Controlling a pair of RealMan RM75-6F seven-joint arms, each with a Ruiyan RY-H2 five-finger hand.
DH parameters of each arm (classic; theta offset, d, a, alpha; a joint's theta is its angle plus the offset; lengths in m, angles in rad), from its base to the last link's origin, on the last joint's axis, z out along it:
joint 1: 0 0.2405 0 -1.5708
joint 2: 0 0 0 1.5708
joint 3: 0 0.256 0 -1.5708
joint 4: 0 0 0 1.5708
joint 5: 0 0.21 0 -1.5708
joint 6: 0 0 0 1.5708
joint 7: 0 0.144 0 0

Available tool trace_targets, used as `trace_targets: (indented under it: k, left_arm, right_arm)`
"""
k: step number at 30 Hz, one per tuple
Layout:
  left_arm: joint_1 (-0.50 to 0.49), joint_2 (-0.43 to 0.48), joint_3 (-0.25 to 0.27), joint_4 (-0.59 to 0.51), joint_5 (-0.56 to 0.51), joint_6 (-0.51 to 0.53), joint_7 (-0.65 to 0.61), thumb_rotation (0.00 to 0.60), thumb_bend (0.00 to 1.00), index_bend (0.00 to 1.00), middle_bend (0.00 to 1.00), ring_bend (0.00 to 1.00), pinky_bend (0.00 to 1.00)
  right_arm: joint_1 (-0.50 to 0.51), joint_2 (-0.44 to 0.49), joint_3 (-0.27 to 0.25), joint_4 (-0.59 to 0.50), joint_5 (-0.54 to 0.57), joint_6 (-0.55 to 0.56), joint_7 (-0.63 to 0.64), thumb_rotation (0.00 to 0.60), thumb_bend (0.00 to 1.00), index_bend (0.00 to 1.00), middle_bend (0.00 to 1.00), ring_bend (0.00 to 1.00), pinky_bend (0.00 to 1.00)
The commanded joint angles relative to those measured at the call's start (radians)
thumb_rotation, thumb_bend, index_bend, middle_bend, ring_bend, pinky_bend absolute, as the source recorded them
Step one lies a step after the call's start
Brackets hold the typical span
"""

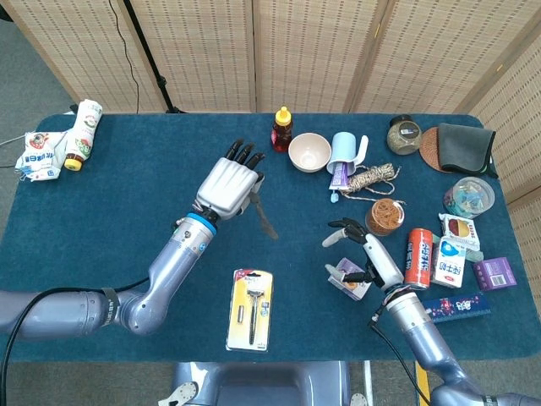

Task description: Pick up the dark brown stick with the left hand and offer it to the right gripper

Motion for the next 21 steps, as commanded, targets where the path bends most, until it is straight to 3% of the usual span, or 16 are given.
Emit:
trace_targets:
  k: [1, 8, 12, 15, 18, 21]
  left_arm:
    - [-0.01, -0.009, -0.004, -0.003, -0.006, 0.009, 0.008, 0.6, 0.54, 0.75, 0.19, 0.07, 0.0]
    - [-0.031, -0.033, -0.01, -0.01, -0.022, 0.03, 0.023, 0.6, 0.54, 0.75, 0.19, 0.06, 0.0]
    - [-0.039, -0.042, -0.012, -0.018, -0.028, 0.039, 0.028, 0.6, 0.54, 0.75, 0.19, 0.06, 0.0]
    - [-0.045, -0.047, -0.013, -0.022, -0.033, 0.044, 0.034, 0.6, 0.54, 0.75, 0.19, 0.06, 0.0]
    - [-0.052, -0.054, -0.014, -0.026, -0.035, 0.049, 0.038, 0.6, 0.54, 0.75, 0.19, 0.06, 0.0]
    - [-0.059, -0.063, -0.015, -0.027, -0.037, 0.053, 0.041, 0.6, 0.54, 0.75, 0.19, 0.06, 0.0]
  right_arm:
    - [0.008, -0.012, 0.005, 0.007, 0.007, -0.007, 0.001, 0.6, 0.32, 0.41, 0.18, 0.03, 0.0]
    - [0.03, -0.046, 0.013, 0.032, 0.036, -0.03, -0.002, 0.588, 0.33, 0.43, 0.18, 0.03, 0.0]
    - [0.039, -0.061, 0.015, 0.044, 0.051, -0.041, -0.004, 0.427, 0.34, 0.44, 0.18, 0.02, 0.0]
    - [0.043, -0.07, 0.018, 0.052, 0.058, -0.048, 0.005, 0.373, 0.34, 0.43, 0.18, 0.02, 0.0]
    - [0.047, -0.078, 0.021, 0.062, 0.066, -0.05, 0.003, 0.376, 0.34, 0.43, 0.18, 0.02, 0.0]
    - [0.051, -0.086, 0.024, 0.069, 0.071, -0.054, 0.002, 0.458, 0.35, 0.44, 0.18, 0.02, 0.0]
